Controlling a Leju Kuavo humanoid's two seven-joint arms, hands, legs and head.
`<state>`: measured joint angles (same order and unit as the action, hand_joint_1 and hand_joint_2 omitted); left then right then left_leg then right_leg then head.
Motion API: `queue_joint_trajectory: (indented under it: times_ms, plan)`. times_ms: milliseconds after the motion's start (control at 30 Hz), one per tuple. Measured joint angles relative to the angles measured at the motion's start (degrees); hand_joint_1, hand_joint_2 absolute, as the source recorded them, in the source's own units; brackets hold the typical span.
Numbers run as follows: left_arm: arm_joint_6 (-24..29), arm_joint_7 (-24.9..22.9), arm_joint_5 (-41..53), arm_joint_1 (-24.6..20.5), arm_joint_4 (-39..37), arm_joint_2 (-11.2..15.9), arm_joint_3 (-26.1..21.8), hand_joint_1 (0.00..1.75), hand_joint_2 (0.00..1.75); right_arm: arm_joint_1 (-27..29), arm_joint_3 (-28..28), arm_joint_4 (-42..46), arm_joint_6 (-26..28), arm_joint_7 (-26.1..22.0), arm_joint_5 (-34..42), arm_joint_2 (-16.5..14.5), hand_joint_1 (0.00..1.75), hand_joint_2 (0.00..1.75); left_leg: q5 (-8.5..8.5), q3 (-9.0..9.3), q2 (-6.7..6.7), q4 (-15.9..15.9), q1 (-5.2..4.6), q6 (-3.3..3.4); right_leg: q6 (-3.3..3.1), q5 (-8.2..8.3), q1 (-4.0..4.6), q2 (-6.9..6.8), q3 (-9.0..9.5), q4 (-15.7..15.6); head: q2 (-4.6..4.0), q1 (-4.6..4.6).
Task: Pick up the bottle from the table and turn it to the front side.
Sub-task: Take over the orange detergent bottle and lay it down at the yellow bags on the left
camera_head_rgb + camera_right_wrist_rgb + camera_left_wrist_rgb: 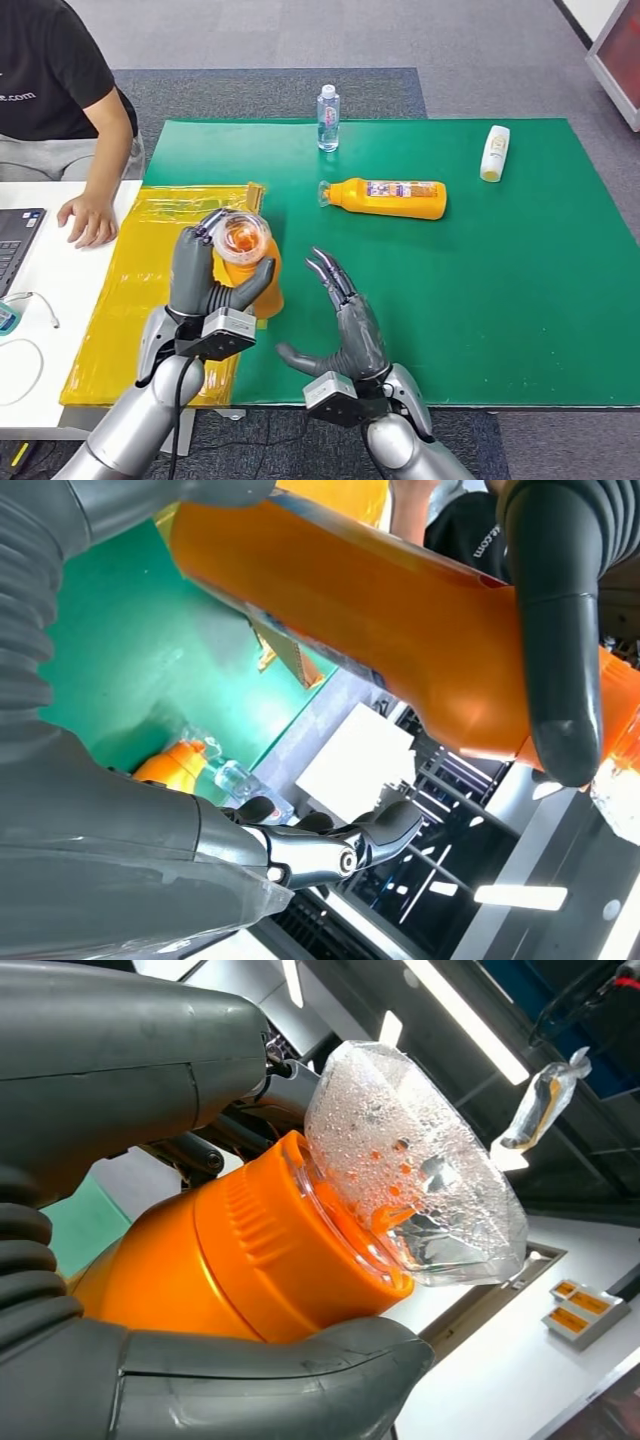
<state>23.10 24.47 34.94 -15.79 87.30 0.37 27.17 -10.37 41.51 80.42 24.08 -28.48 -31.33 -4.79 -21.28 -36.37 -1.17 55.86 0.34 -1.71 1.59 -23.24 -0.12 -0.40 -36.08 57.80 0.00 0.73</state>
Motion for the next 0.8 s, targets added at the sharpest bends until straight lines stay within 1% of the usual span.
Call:
queue_joint_trajectory:
  times_ms: [33, 167, 267, 467, 600, 800]
  plan:
    - [-0.1, -0.2, 0.2, -0.1, 0.1, 0.1, 0.0, 1.75, 1.75, 0.1, 0.0, 0.0, 0.1, 0.0, 0.0, 0.0, 0.0, 0.0, 0.0, 0.0, 0.0, 0.0, 0.0, 0.0, 0.0, 0.0, 0.0, 0.0, 0.0, 0.0, 0.0, 0.0]
    - [-2.1, -1.2, 2.1, -0.7, 0.1, 0.5, 0.0, 1.75, 1.75, 0.5, 0.0, 0.0, 0.2, 0.1, 0.2, -0.1, 0.0, 0.0, 0.01, 0.0, 0.0, 0.0, 0.0, -0.01, 0.0, 0.0, 0.0, 0.01, 0.0, 0.0, 0.0, 0.0]
    - [-4.1, -2.3, 4.4, -1.2, 0.1, 1.4, 0.1, 1.75, 1.75, 0.8, 0.0, 0.0, 0.3, 0.2, 0.3, -0.2, 0.0, 0.0, 0.01, 0.0, 0.0, 0.0, 0.0, -0.01, 0.0, 0.0, 0.0, 0.01, 0.0, 0.0, 0.0, 0.0]
    - [-6.1, -2.9, 6.4, -1.3, -0.2, 2.8, 0.2, 1.75, 1.75, 1.6, -0.3, 0.3, 0.7, 0.2, 0.3, -0.2, 0.0, 0.0, 0.0, 0.0, 0.0, 0.0, 0.0, -0.01, 0.0, 0.0, 0.0, 0.0, -0.01, 0.0, 0.0, 0.01]
    - [-8.1, -3.9, 9.4, -1.3, -1.2, 3.7, 0.8, 1.75, 1.75, 2.1, -0.9, 0.8, 1.0, 0.2, 0.3, -0.3, 0.0, 0.0, 0.0, 0.0, -0.01, 0.0, 0.0, -0.01, 0.0, 0.0, 0.0, 0.01, -0.01, 0.0, 0.0, 0.0]
    - [-8.6, -4.6, 12.8, -1.3, -4.2, 5.0, 1.2, 1.75, 1.75, 3.2, -2.0, 1.0, 1.1, 0.2, 0.1, -0.5, 0.0, 0.0, 0.0, 0.0, -0.01, 0.0, 0.0, -0.01, 0.0, 0.0, 0.0, 0.01, -0.02, 0.0, 0.0, -0.01]
